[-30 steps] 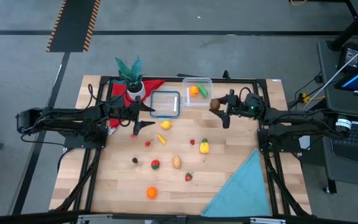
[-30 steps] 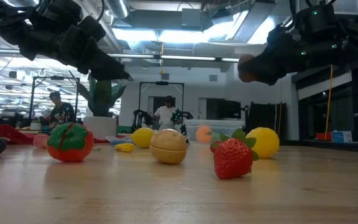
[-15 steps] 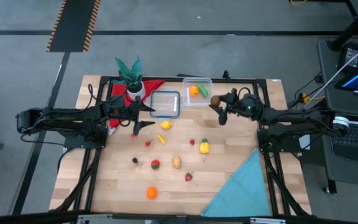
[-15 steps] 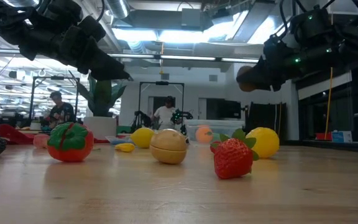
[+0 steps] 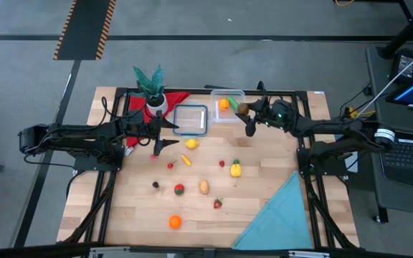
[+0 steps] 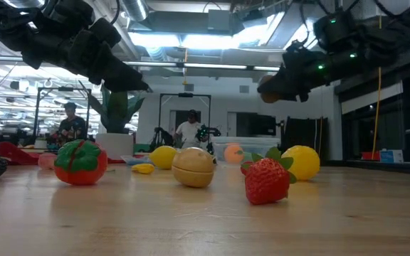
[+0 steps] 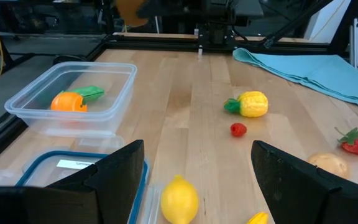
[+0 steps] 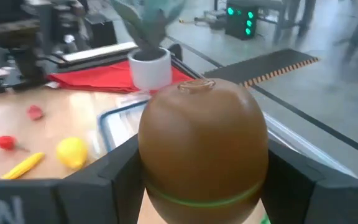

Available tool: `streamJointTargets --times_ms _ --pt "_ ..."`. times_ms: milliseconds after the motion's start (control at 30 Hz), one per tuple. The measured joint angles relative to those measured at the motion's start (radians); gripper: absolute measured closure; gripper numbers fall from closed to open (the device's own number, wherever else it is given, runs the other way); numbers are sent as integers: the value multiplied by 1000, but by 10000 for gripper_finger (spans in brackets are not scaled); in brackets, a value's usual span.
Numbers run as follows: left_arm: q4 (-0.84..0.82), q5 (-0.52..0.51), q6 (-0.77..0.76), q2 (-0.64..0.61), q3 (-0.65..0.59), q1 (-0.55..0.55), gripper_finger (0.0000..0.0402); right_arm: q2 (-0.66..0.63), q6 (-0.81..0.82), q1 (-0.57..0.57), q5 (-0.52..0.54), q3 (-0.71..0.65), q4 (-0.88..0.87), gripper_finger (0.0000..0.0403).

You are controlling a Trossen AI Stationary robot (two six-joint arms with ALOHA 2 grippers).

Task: Pick and placing Produce into tupperware
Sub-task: Put the kiwi into the transparent bin

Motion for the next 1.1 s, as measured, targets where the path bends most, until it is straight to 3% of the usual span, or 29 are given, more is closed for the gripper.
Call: streamJointTargets --times_ms 467,700,1100 --pt "0 0 8 0 0 0 113 251 -9 -92 -86 228 -34 157" --pt "0 0 8 0 0 0 113 292 -28 -107 -132 276 -47 157" --pt "0 0 9 0 0 0 113 294 -26 -107 -156 471 -566 157"
